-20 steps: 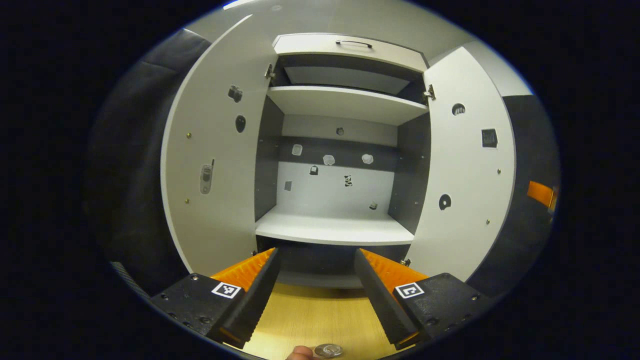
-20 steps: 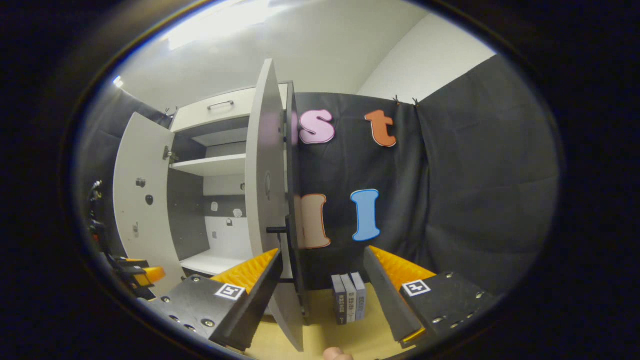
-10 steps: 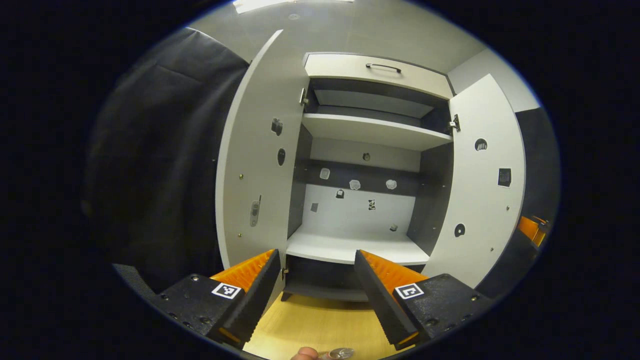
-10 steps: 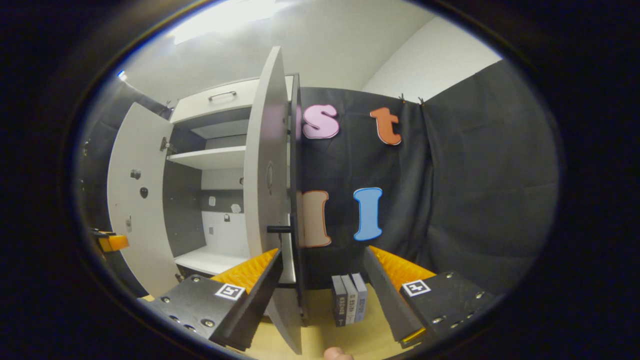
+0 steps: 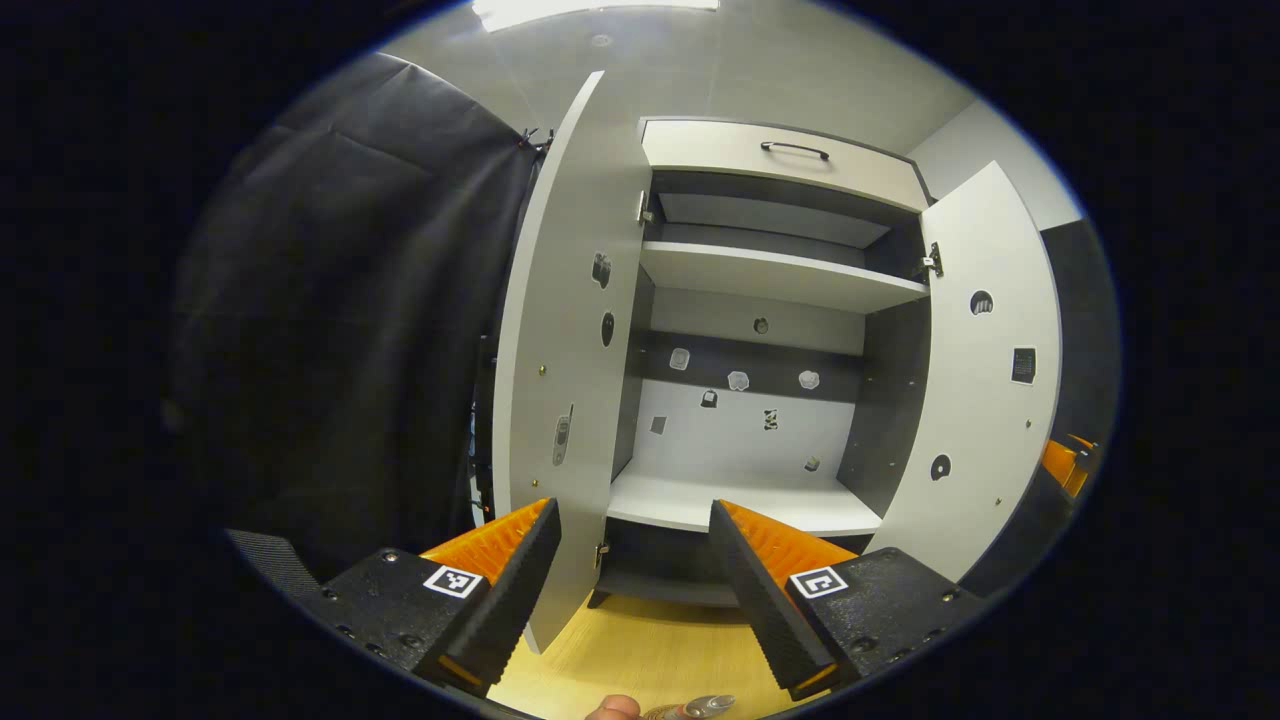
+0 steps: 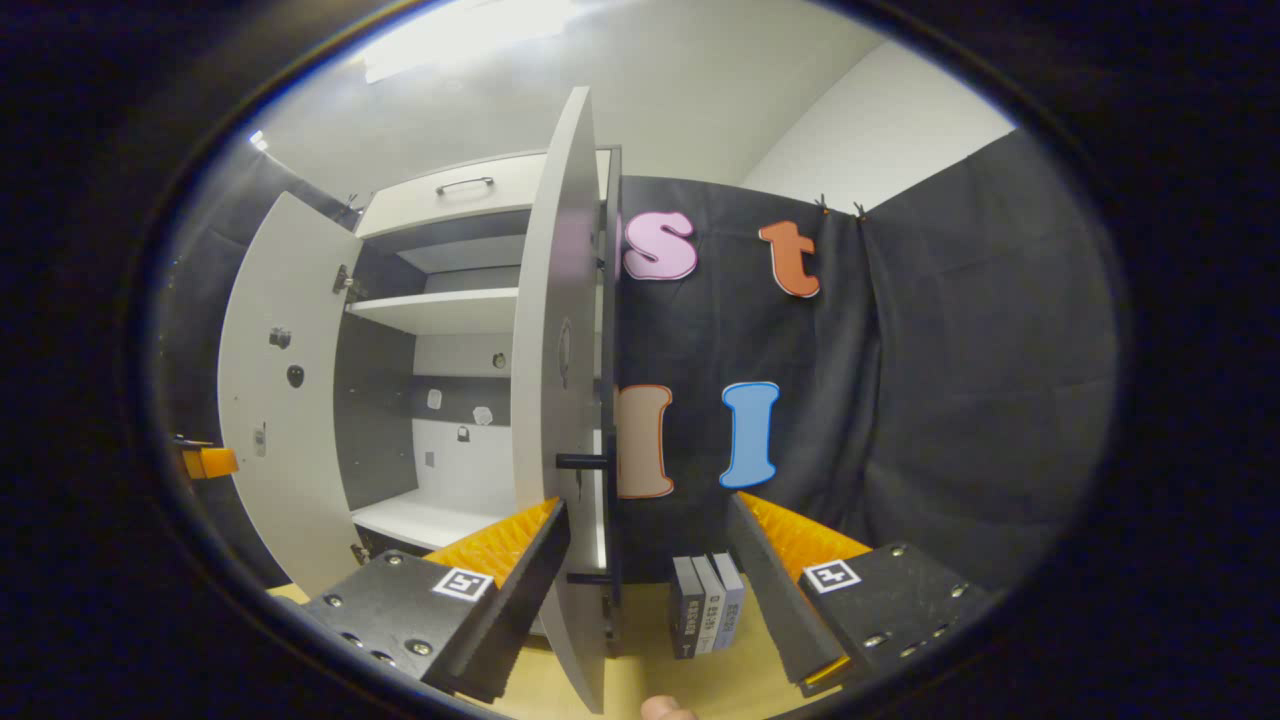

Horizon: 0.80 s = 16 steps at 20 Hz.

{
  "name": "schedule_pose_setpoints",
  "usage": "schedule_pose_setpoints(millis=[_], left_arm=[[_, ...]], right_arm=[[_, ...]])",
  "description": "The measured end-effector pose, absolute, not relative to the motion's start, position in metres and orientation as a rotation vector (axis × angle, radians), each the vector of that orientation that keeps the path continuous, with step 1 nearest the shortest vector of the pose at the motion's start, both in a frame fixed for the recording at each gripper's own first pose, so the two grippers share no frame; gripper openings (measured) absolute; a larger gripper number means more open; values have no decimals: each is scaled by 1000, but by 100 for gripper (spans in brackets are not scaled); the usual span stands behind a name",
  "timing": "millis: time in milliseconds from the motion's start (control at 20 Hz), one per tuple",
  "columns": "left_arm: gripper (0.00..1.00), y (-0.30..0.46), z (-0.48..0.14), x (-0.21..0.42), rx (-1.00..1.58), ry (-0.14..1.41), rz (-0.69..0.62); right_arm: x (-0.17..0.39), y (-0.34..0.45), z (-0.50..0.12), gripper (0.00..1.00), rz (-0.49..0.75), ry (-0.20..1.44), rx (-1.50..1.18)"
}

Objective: Grasp the bottle in the cabinet with the left hand and place it on the coaster, then close the right door with the right hand and the left door with the left hand.

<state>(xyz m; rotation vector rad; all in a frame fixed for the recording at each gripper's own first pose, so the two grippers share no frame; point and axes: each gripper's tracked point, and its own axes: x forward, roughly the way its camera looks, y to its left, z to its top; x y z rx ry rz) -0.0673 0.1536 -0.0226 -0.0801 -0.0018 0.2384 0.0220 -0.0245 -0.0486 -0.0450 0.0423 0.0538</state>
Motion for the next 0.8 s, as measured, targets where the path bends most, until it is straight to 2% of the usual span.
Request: schedule_pose_setpoints(millis=[50,100,150,200,300,350,400,450,500,750,800], left_arm=[[93,155,-22,-68,-77,-4,239],[96,156,-20,-68,-74,-6,243],[96,157,-18,-68,-71,-7,244],[93,157,-17,-69,-68,-8,243],[96,158,-12,-71,-54,-20,241],[93,160,-9,-72,-43,-26,245],[96,162,-8,-71,-31,-31,251],[93,165,-5,-72,-19,-37,258],[96,167,-5,-70,-9,-41,265],[96,181,-7,-77,-1,-40,308],[96,185,-7,-78,2,-39,317]], right_arm=[[22,-22,-48,97,57,41,-46],[22,-19,-48,92,63,41,-46],[21,-15,-49,97,72,42,-41],[21,-10,-50,97,85,44,-34],[22,2,-52,97,116,49,-20],[23,10,-52,97,137,51,-14],[23,18,-53,97,158,52,-10],[25,27,-54,97,179,54,-6],[26,35,-55,97,198,56,-3],[37,68,-61,97,269,67,11],[42,72,-63,92,274,71,7]])
